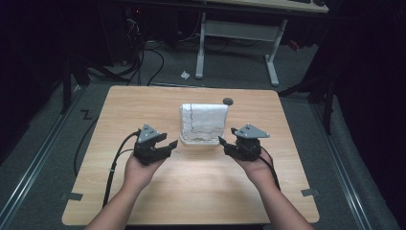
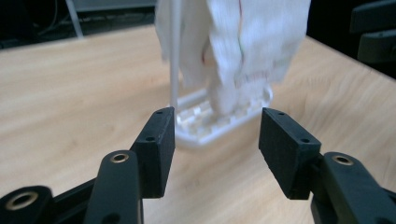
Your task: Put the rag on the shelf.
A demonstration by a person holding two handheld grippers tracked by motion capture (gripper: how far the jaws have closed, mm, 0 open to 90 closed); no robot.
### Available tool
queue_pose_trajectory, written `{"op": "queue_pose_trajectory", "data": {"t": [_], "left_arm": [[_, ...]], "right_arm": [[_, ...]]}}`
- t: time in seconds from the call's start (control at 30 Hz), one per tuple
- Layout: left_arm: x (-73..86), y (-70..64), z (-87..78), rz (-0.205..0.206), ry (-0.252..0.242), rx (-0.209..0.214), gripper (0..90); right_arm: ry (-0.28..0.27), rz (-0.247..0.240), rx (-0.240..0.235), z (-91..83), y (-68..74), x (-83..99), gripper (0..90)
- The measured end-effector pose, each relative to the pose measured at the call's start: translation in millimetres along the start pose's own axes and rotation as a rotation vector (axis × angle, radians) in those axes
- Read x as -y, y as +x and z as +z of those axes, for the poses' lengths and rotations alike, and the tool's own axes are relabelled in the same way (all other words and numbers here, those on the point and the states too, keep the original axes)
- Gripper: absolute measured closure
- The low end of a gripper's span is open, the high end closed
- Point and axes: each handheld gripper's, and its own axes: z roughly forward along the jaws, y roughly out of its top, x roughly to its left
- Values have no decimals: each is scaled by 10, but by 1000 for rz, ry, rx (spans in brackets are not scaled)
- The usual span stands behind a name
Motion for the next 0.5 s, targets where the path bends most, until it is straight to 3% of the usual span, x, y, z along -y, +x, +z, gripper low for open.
{"op": "queue_pose_trajectory", "data": {"t": [0.23, 0.4, 0.5], "left_arm": [[448, -84, -8, 10, 95, 26, 454], [823, -223, -156, 26, 162, 60, 434], [929, -304, -249, 47, 187, 56, 436]], "right_arm": [[53, -15, -16, 29, 160, 397, 408], [93, 1, -39, 5, 265, 700, 393], [105, 12, -49, -72, 284, 847, 399]]}}
